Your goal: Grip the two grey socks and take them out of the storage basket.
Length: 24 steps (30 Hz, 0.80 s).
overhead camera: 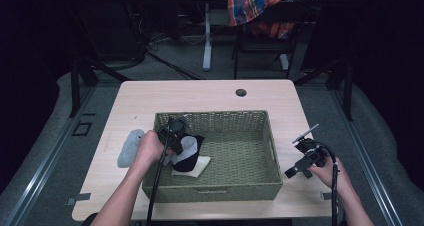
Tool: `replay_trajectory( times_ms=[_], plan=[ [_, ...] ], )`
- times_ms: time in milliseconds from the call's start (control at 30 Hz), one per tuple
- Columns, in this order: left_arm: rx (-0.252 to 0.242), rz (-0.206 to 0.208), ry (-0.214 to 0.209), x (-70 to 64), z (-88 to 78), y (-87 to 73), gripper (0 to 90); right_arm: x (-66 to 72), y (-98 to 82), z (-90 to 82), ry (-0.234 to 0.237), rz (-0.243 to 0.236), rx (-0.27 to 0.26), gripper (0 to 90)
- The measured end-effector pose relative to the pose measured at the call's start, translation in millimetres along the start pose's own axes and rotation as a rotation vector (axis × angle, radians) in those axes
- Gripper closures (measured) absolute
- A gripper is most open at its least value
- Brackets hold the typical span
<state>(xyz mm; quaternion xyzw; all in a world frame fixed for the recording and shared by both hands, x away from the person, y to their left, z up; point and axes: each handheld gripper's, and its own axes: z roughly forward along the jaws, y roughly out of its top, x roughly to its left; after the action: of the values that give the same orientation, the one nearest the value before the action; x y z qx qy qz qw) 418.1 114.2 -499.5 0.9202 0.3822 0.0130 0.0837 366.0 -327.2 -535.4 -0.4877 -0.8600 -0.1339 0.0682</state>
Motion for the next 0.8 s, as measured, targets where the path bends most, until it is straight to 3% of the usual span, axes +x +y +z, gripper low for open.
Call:
replay_trajectory(
  times_ms=[133, 300, 800],
  plan=[
    [-0.003, 0.031, 0.017, -3.8, -4.5, 0.0, 83.0, -0.1, 0.0, 0.2, 0.006, 0.003, -0.005, 5.8],
    [-0.045, 0.044, 0.017, -4.7, -18.2, 0.7, 84.3, -0.2, 0.1, 0.2, 0.007, 0.003, -0.006, 5.7],
    [-0.109, 0.039, 0.046, 4.4, -48.7, 7.1, 84.7, -1.1, 0.1, 0.3, -0.005, 0.002, -0.001, 5.7]
  ],
)
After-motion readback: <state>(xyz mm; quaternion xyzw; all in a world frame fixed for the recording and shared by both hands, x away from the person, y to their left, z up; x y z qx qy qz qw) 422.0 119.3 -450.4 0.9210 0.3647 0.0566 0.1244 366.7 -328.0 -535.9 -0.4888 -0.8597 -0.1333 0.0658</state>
